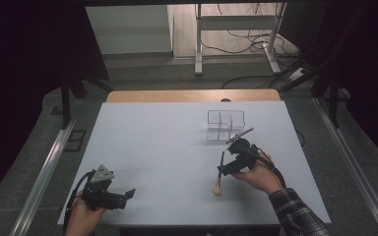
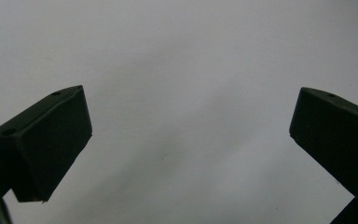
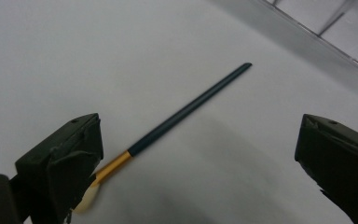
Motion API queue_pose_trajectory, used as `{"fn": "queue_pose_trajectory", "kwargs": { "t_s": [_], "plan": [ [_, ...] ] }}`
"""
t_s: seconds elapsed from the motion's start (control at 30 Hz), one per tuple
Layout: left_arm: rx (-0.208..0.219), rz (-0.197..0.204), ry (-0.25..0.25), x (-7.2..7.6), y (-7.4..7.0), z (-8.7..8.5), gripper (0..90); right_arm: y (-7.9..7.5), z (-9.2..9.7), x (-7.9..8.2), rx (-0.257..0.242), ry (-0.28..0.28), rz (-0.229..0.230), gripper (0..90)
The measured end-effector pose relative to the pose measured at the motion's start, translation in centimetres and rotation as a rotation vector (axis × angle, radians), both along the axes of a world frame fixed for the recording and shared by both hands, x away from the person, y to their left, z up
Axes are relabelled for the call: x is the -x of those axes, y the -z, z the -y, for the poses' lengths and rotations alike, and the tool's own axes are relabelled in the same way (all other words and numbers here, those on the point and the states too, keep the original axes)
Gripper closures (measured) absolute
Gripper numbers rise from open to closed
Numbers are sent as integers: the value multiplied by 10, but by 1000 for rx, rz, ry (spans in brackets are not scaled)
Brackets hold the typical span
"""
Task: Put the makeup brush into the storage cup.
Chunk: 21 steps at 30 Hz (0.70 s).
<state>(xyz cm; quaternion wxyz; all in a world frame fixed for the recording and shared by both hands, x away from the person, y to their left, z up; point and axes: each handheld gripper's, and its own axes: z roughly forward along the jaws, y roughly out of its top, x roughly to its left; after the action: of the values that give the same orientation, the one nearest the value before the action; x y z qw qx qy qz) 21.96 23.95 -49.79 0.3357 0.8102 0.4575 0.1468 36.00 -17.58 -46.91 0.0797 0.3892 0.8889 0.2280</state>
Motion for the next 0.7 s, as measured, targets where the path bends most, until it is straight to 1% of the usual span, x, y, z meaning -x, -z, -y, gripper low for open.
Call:
{"fn": "queue_pose_trajectory", "kwargs": {
  "t_s": [0.1, 0.13, 0.17, 0.4, 0.57, 0.7],
  "plan": [
    [0, -1, 1, 0, 0, 0, 0, 0, -5, -1, -2, -2, -1, 19],
    [1, -1, 1, 0, 0, 0, 0, 0, -11, -2, 5, -9, 0, 21],
    [1, -1, 1, 0, 0, 0, 0, 0, -11, -2, 5, -9, 0, 21],
    [-1, -5, 3, 0, 1, 0, 0, 0, -30, -4, 32, -29, 0, 32],
    [-2, -7, 3, 0, 1, 0, 0, 0, -34, -5, 43, -33, -2, 34],
    [-3, -9, 4, 0, 1, 1, 0, 4, -33, -6, 47, -21, -9, 34]
  ]
}}
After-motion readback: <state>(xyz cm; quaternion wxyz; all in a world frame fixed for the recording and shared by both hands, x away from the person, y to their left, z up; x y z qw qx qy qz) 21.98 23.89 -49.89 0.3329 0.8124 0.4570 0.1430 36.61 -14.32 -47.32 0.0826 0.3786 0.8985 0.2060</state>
